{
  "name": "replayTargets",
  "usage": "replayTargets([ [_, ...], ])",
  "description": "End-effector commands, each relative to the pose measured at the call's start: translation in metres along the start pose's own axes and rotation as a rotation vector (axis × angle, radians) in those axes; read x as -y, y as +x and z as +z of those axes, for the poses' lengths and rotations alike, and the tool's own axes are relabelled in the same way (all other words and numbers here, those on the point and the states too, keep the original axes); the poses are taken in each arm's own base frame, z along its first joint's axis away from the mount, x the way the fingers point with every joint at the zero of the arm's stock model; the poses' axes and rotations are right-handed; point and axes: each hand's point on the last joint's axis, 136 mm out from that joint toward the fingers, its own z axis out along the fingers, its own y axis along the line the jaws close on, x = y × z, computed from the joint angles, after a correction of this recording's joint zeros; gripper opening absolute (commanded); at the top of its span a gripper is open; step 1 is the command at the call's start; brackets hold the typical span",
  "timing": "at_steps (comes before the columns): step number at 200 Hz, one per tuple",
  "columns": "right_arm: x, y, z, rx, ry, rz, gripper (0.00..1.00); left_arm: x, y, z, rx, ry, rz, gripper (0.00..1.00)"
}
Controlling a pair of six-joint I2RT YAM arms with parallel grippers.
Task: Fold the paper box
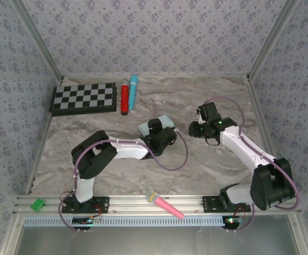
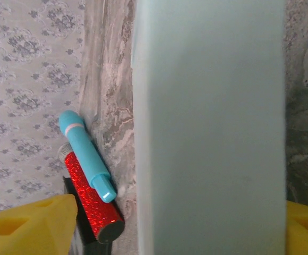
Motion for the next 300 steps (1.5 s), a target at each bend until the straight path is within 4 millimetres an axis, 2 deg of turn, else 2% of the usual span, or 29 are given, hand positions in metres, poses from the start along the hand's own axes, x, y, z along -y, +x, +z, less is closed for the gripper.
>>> replayTargets([
  [1,0.006,0.001,0.003,0.001,0.021,0.02,0.39,-0.011,-0.006,-0.014,0.034,0.027,-0.063,0.88],
  [46,0.005,0.0,0.005,-0.003,0.02,0.021,0.39,-0.017,-0.011,-0.03,0.074,0.102,-0.125,0.99],
  [106,0.007,0.002,0.008,-0.011,0.027,0.022,0.39,-0.03,-0.01,-0.055,0.14,0.314,-0.313,0.99],
  [137,0.01,0.004,0.01,-0.013,0.037,0.024,0.39,-0.06,0.011,-0.055,0.11,0.309,-0.547,1.0],
  [172,0.016,0.008,0.012,-0.021,0.063,0.035,0.4,-0.097,0.053,-0.059,0.102,0.326,-0.865,1.0],
  [207,0.033,0.008,0.011,0.012,0.124,0.066,0.42,-0.126,0.122,-0.063,0.044,0.232,-1.104,1.0],
  [243,0.065,0.006,0.008,0.057,0.201,0.122,0.43,-0.137,0.19,-0.071,-0.044,0.117,-1.232,1.0],
  [272,0.094,0.005,0.005,0.091,0.242,0.19,0.43,-0.144,0.235,-0.074,-0.128,0.021,-1.315,1.0],
  [300,0.122,0.003,0.002,0.143,0.273,0.265,0.44,-0.148,0.288,-0.074,-0.291,-0.157,-1.386,1.0],
])
